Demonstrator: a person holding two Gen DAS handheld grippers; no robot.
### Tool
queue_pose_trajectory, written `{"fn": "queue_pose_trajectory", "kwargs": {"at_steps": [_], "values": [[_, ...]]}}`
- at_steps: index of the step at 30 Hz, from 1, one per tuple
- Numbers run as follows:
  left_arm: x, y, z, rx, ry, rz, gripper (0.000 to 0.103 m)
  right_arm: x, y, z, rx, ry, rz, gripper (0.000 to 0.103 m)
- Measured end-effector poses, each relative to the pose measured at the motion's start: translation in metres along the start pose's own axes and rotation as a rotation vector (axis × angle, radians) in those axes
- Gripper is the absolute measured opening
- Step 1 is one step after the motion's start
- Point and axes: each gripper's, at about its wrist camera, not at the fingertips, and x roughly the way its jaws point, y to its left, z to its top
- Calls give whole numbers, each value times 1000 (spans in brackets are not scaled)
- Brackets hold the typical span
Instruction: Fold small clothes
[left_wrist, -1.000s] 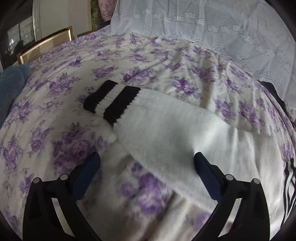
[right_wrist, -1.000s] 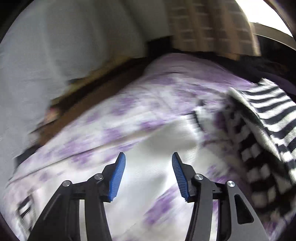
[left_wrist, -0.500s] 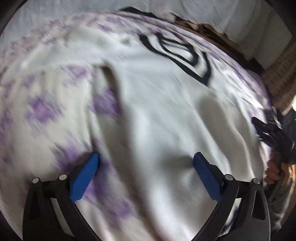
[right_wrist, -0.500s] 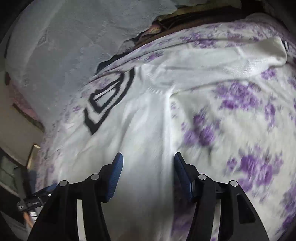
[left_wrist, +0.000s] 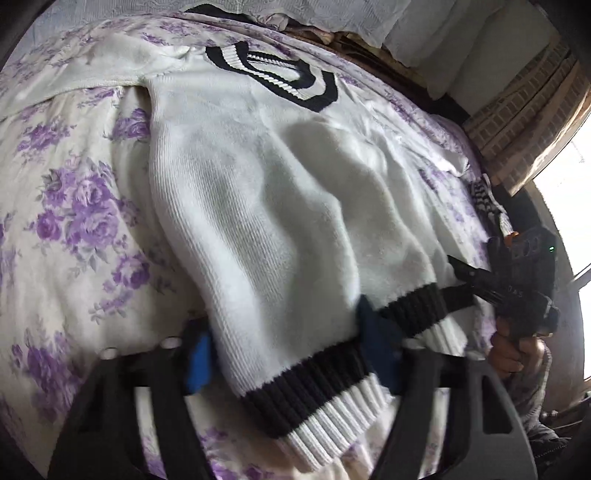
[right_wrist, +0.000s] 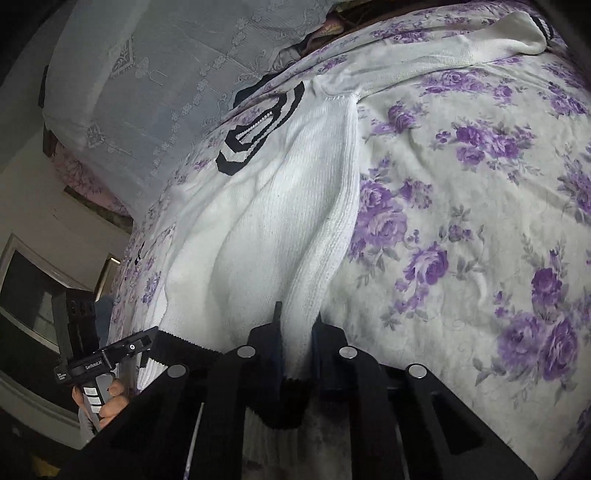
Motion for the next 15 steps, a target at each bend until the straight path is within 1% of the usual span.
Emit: {"fn": "queue_pose_trajectory", "kwargs": {"at_steps": [1,2,3,4,5,6,7,8,9,10,11,12,13,14,15], "values": [[-6,1,-4,-5,-2,-28,29,-7,2,0,-14,-23,-5,12],[-10,0,-5,1,-2,-42,17,-12,5,1,-31,-46,-14,11],[-14,-1,-6,3,-5,-36,13,-18,8,3,-45,-69,-25,11],[-18,0,-8,5,-9,-30,12,-28,10,3,-59,-90,-35,11],[-23,-2,-9,15,-17,-17,11,-31,13,6,-79,-95,-49,11],[-26,-2,-11,32,-21,9,11,-34,14,6,-116,-84,-90,11],[-24,-1,-14,42,-8,33,13,-29,13,4,-158,-40,-143,11],[-17,7,-17,19,41,44,20,-22,7,0,-164,8,-174,12],[-11,16,-20,-19,74,36,20,-16,-1,-4,-145,36,-189,11],[-14,22,-24,-39,56,3,20,-19,-4,-7,-147,14,-177,11],[-21,26,-26,-49,50,-5,20,-22,-1,-6,-153,12,-189,14],[-27,26,-26,-58,44,-2,21,-29,1,-5,-148,-4,-201,23],[-35,27,-26,-61,30,8,25,-38,4,-3,-139,-42,-236,29],[-45,25,-25,-53,-4,38,32,-45,9,-1,-145,-82,-267,35],[-53,21,-23,-36,-32,82,35,-52,14,2,-162,-117,-286,35]]}}
